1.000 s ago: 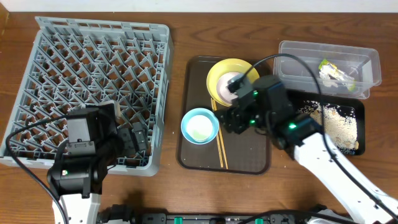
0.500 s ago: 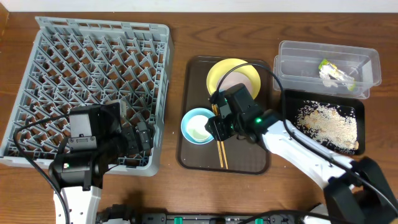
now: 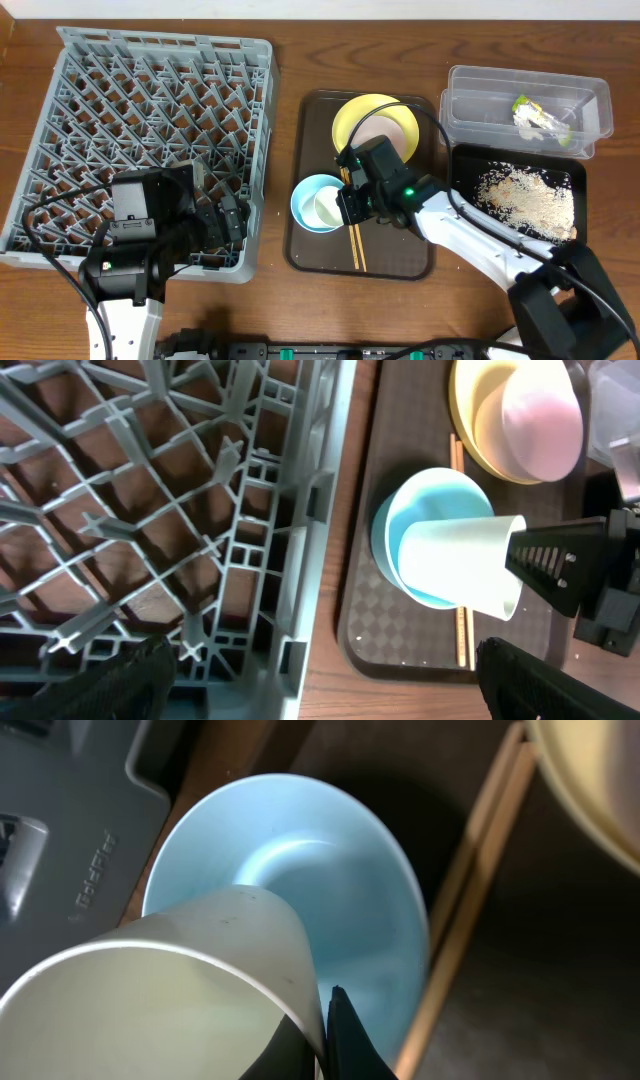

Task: Sort waste into correct bins and load items into the dishwasher

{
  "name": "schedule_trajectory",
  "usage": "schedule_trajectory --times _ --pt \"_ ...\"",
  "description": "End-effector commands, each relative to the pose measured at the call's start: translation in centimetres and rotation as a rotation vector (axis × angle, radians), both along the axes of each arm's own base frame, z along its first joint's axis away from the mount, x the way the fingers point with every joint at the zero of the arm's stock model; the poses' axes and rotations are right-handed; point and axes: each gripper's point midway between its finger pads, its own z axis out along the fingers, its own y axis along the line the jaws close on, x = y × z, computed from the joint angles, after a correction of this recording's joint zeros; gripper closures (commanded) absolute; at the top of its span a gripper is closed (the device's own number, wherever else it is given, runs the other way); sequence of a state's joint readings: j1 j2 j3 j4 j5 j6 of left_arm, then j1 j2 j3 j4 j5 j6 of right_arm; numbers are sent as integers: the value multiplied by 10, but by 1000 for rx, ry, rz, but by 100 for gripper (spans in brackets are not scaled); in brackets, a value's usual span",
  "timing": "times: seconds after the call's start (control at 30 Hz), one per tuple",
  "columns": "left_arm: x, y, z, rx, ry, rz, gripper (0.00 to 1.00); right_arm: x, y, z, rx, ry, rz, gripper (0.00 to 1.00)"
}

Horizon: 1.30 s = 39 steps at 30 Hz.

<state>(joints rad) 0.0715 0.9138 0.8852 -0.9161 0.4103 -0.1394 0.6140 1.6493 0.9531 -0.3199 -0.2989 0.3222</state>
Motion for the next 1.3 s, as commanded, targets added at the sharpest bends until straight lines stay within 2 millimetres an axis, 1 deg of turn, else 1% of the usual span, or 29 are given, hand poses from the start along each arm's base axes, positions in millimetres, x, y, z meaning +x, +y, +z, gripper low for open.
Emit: schedule_trajectory --times 0.0,0.03,0.1,0.2,0.27,0.43,0.5,0.63,0.73,1.0,1.13,1.27 --pt "2 -12 12 -77 -22 -29 2 27 -6 68 127 -118 -47 99" --pt "2 -18 15 -107 -26 -45 2 32 -12 86 171 -139 -56 99" --pt "4 -29 21 -170 -44 -86 2 39 -24 112 246 -171 -71 99" --pt "9 -47 34 -279 -83 -163 2 42 -39 133 338 -158 -85 99" --pt "13 -58 42 -346 -106 -209 2 36 -40 143 423 -117 -43 99" --pt "25 -80 61 -513 -151 -324 2 18 -30 158 573 -39 84 99" --pt "27 -88 71 -587 -174 -390 2 15 -27 163 607 -31 114 99" --pt "27 -104 87 -702 -220 -520 2 8 -19 179 689 -18 176 99" --pt "26 -115 96 -754 -251 -611 2 4 -16 191 743 -9 217 99" --pt "25 -142 114 -792 -305 -747 2 -3 -13 203 797 15 258 99" --pt "21 -156 126 -804 -336 -808 2 -5 -11 209 818 11 281 99" --pt "16 -168 135 -817 -354 -853 2 -4 -11 212 825 11 281 99"
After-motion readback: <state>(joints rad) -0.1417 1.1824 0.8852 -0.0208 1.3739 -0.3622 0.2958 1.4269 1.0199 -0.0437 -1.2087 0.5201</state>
